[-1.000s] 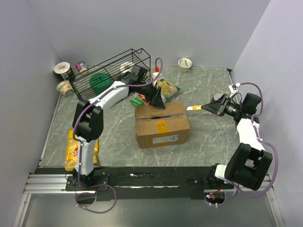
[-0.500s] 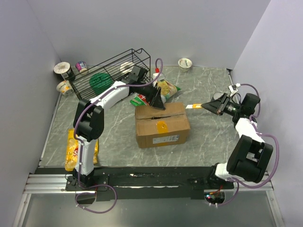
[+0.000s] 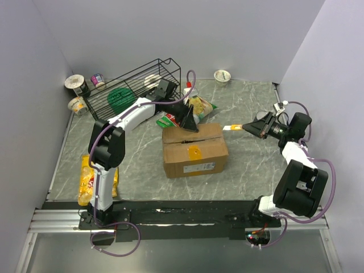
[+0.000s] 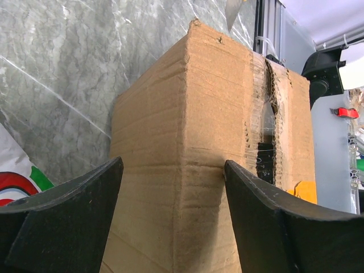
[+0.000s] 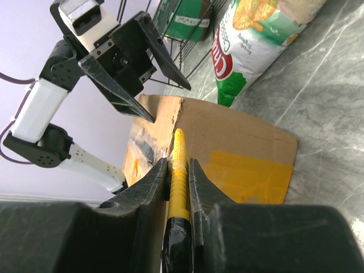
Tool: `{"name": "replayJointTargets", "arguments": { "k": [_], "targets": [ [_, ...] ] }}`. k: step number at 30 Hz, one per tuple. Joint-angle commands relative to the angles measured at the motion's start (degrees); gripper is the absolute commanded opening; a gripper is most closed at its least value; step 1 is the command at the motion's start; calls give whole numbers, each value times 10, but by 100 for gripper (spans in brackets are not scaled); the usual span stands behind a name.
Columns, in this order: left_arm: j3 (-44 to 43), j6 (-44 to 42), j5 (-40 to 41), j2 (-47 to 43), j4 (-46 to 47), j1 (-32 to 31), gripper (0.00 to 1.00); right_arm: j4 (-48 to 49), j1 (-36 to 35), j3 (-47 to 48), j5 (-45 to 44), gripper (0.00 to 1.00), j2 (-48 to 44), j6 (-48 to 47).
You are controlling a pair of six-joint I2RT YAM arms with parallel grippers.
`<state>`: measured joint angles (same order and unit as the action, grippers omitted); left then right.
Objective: Unpack the express box
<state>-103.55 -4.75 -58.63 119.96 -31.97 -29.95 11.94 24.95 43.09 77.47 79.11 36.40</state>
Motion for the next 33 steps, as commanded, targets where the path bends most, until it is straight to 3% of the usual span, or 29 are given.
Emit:
{"name": "replayJointTargets", "arguments": {
  "k": [1, 9, 12, 17, 24, 33],
  "targets": [
    [-22, -4, 4, 19, 1, -2, 77, 10, -13, -3, 7, 0, -3, -1],
    [-21, -3, 12, 20, 4, -2, 76, -11, -24, -5, 7, 0, -5, -8],
    [-19, 4, 38, 19, 9, -2, 75, -92, -24, 13, 8, 0, -10, -52],
    [-10, 11, 57, 19, 15, 2, 66, -322, -21, 67, 1, 0, -13, -181],
    [-3, 24, 65, 19, 23, 2, 44, -454, -12, 86, -8, 0, -36, -251],
    [4, 64, 94, 12, 41, 7, 31, -515, -3, 77, -18, 0, -80, -274]
  ]
}}
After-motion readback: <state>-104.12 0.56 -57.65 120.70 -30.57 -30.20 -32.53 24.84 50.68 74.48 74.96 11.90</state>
